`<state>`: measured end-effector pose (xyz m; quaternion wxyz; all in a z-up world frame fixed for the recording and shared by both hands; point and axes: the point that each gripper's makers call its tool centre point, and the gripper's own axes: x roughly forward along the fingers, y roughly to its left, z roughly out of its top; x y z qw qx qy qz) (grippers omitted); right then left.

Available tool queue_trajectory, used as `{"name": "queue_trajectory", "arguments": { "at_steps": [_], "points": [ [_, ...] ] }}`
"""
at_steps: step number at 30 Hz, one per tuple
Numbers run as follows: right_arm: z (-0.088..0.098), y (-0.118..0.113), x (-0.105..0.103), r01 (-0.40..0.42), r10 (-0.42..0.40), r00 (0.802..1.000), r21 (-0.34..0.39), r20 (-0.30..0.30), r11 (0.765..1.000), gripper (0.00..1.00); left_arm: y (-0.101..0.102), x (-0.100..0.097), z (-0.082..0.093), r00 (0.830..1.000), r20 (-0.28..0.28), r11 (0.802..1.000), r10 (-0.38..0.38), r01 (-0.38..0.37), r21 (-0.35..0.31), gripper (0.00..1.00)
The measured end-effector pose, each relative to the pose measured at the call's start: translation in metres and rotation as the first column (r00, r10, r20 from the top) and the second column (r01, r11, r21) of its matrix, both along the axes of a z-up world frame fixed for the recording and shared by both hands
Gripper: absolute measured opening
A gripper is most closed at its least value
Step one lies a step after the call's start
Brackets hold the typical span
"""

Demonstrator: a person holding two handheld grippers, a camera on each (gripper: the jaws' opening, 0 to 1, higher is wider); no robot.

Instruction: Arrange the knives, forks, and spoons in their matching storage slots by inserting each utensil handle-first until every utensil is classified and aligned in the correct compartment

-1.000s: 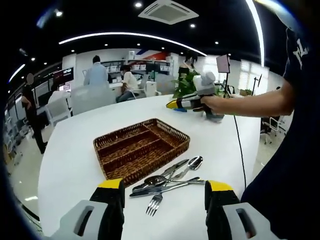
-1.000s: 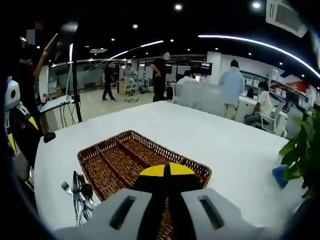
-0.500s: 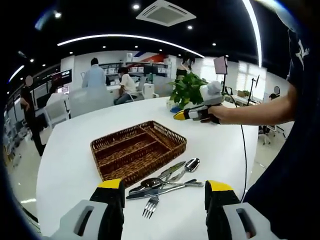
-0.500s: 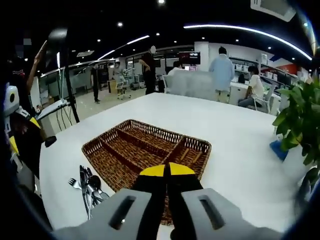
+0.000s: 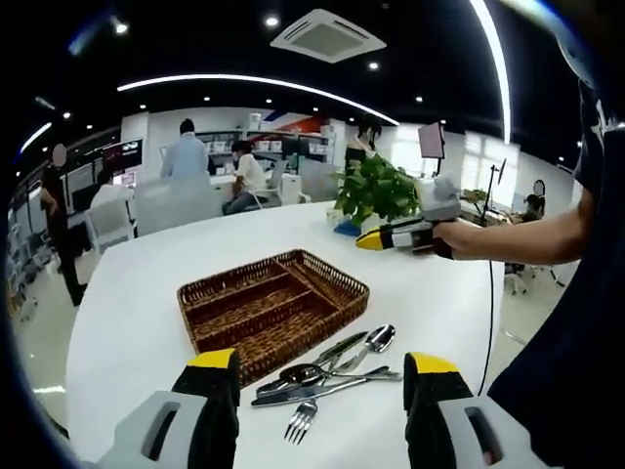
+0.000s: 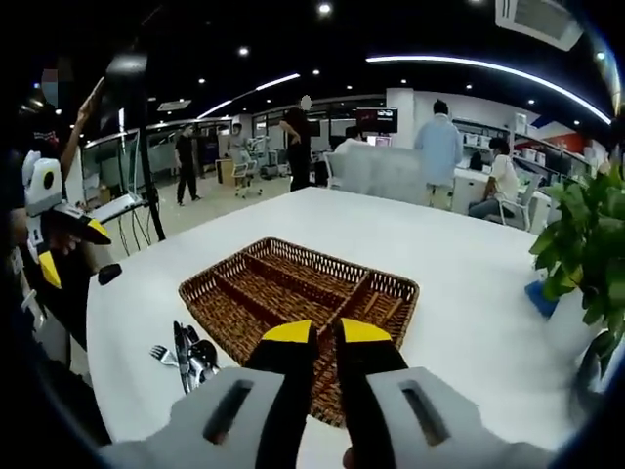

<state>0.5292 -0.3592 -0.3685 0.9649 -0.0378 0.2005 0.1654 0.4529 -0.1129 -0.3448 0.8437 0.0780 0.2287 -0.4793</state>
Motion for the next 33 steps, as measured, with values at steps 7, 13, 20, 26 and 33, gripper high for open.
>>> {"name": "queue_trajectory", "arguments": {
  "at_steps": [7,13,20,26,33],
  "points": [
    [0.002,0.005,-0.018,-0.001,0.001,1.000,0.001,-0.007,1.000,0.20,-0.003,0.004,-0.007,1.000,-0.015,1.000,-0.022,0.022,0.001,0.77],
    [0.001,0.011,-0.035,-0.014,0.014,1.000,0.005,-0.011,1.000,0.32,-0.005,0.007,-0.011,0.999,-0.023,0.999,-0.036,0.035,-0.020,0.84],
    [0.002,0.015,-0.056,-0.024,0.024,1.000,0.019,-0.002,1.000,0.53,-0.004,0.009,-0.014,0.999,-0.039,0.999,-0.023,0.022,-0.032,0.98],
    [-0.006,0.020,-0.074,-0.046,0.046,0.999,0.004,-0.027,0.999,0.68,-0.004,0.007,-0.020,0.998,-0.059,0.999,-0.031,0.029,-0.030,1.00],
    [-0.015,0.024,-0.091,-0.076,0.073,0.996,-0.055,-0.058,0.996,0.92,-0.004,0.005,-0.029,0.997,-0.067,0.999,-0.046,0.045,-0.023,1.00]
  ]
}}
